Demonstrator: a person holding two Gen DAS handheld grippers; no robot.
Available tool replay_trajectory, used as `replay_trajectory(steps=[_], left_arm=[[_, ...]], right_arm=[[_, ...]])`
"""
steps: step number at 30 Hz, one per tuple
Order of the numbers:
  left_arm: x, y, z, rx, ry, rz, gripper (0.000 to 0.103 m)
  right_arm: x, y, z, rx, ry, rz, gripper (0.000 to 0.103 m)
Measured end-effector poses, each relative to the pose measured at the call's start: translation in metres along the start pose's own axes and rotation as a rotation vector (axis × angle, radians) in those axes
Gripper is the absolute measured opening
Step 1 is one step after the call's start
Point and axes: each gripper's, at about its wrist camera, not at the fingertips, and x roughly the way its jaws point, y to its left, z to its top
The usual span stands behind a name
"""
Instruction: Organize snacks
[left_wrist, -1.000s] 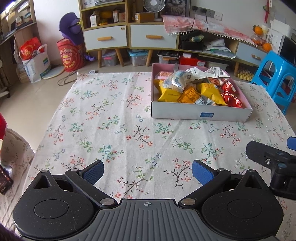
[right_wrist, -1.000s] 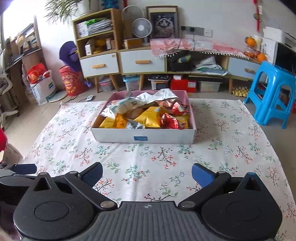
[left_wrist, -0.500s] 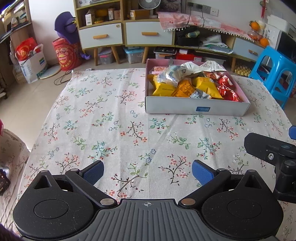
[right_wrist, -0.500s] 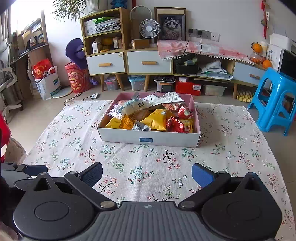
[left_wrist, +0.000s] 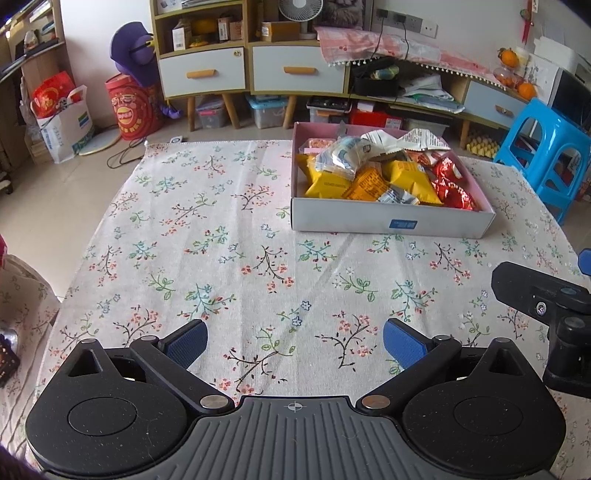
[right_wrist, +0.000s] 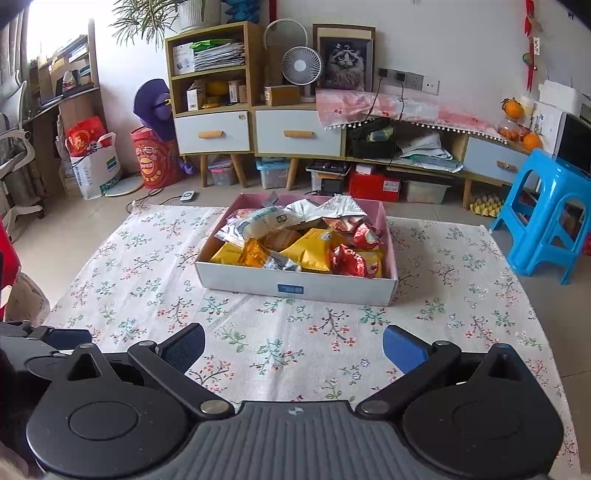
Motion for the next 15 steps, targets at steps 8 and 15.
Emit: replay_trajectory(steps=[8, 15], left_arm=[[-0.0084, -0.0003, 0.0005, -0.002, -0.028, 0.012, 0.102], [-0.0094, -0.0012, 0.0007, -0.007, -0.022, 0.005, 0.102]], right_arm=[[-0.0009, -0.0050, -0.0001, 0.006, -0.011, -0.037, 0.094], [0.0020, -0.0081, -0.0012, 0.024, -0.001, -0.051, 0.094]])
